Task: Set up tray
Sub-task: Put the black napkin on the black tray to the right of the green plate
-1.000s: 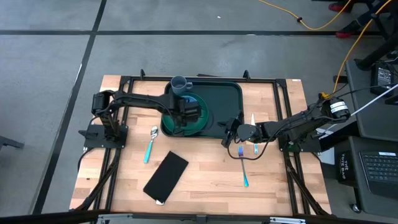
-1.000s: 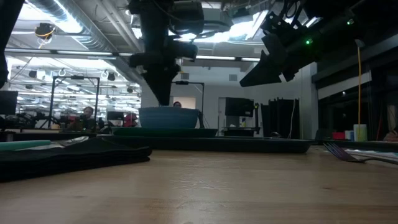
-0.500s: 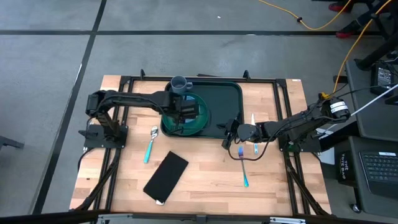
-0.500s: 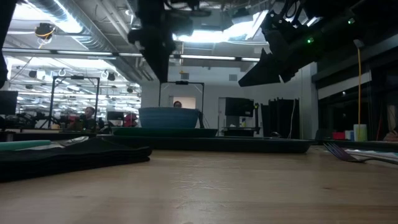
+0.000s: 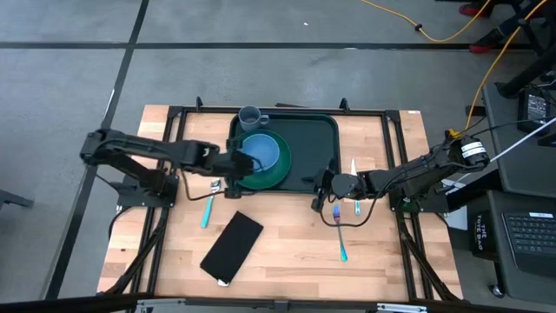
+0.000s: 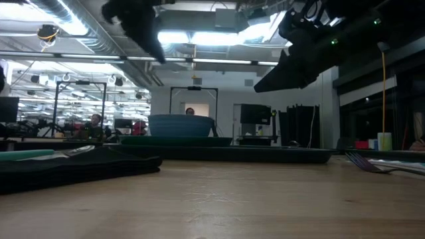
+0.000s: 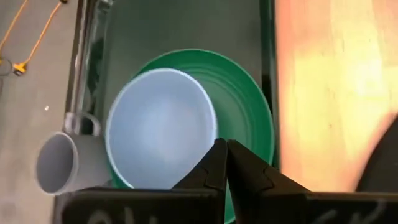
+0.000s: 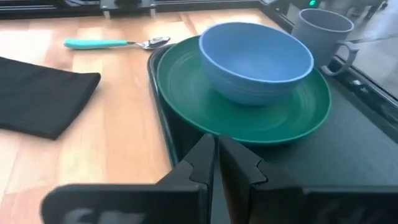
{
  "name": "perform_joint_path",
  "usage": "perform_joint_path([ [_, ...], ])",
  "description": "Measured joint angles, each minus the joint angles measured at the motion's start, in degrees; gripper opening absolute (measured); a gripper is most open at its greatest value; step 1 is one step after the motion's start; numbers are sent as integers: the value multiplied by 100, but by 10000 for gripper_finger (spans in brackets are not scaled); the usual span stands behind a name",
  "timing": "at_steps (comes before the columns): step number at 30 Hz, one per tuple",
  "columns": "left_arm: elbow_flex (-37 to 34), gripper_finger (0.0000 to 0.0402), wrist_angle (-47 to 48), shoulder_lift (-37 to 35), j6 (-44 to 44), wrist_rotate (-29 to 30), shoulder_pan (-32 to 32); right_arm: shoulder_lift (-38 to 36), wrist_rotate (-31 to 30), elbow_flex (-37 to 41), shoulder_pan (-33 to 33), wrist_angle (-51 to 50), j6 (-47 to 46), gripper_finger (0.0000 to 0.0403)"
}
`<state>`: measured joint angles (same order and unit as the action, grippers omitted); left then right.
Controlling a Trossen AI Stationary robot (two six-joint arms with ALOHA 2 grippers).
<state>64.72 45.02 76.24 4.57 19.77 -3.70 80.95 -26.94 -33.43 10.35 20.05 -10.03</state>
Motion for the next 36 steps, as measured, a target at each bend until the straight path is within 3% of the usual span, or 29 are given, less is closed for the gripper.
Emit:
perform_joint_path([
  [9, -1851, 1, -1824, -1390, -185, -323, -396, 0, 6, 0, -2, -15, 1, 29],
  [24, -3555, 1, -2839, -3229, 25, -561, -606, 0, -39, 0, -4, 53, -157, 29],
  [31, -4239, 3, -4156, -3605, 206, -1384, -608, 0, -43, -129, -2, 84, 23, 12],
  [36, -4375, 1, -4162, -3580, -134, -1222, -608, 0, -43, -276, 7, 88, 161, 8],
])
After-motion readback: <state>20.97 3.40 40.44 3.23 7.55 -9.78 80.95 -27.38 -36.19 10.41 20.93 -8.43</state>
